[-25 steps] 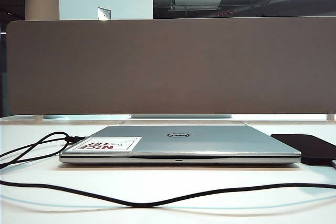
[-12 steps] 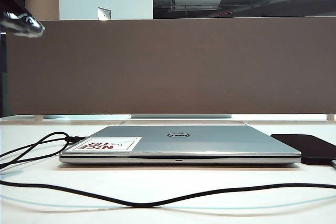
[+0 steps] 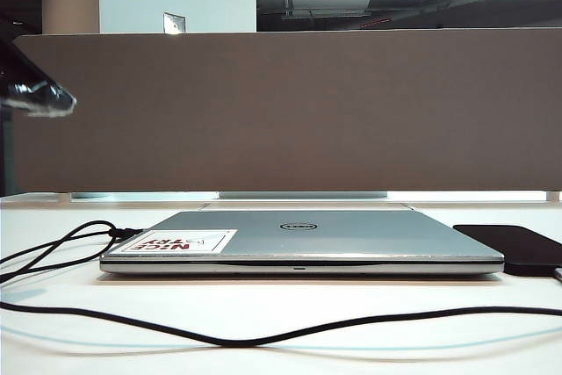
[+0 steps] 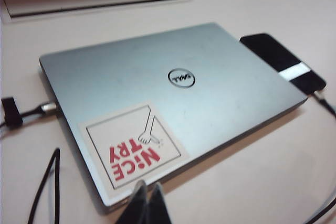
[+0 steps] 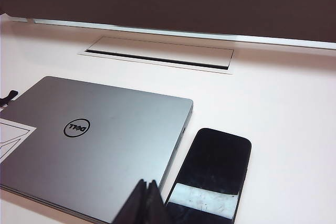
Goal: Pick up the charging cable and the phone, plug the charging cable into the charging port on the phone, and finally place them back on the table.
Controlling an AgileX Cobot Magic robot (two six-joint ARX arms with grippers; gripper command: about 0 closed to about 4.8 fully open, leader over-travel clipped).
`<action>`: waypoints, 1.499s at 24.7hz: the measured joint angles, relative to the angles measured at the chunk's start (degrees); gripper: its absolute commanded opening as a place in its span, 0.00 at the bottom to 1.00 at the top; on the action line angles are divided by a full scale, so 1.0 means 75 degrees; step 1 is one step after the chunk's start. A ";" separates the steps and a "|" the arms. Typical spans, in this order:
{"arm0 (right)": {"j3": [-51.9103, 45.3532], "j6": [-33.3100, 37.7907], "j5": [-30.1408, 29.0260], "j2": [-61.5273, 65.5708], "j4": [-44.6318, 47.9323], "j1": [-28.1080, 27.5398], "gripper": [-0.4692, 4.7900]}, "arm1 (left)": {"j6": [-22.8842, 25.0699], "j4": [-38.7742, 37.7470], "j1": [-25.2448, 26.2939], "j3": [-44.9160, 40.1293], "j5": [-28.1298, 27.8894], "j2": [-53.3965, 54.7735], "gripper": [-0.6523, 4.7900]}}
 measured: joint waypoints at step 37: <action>0.0000 0.0000 0.0006 0.0000 -0.0006 0.0000 0.08 | 0.1177 0.0300 0.4275 -0.1798 0.0000 -0.3672 0.11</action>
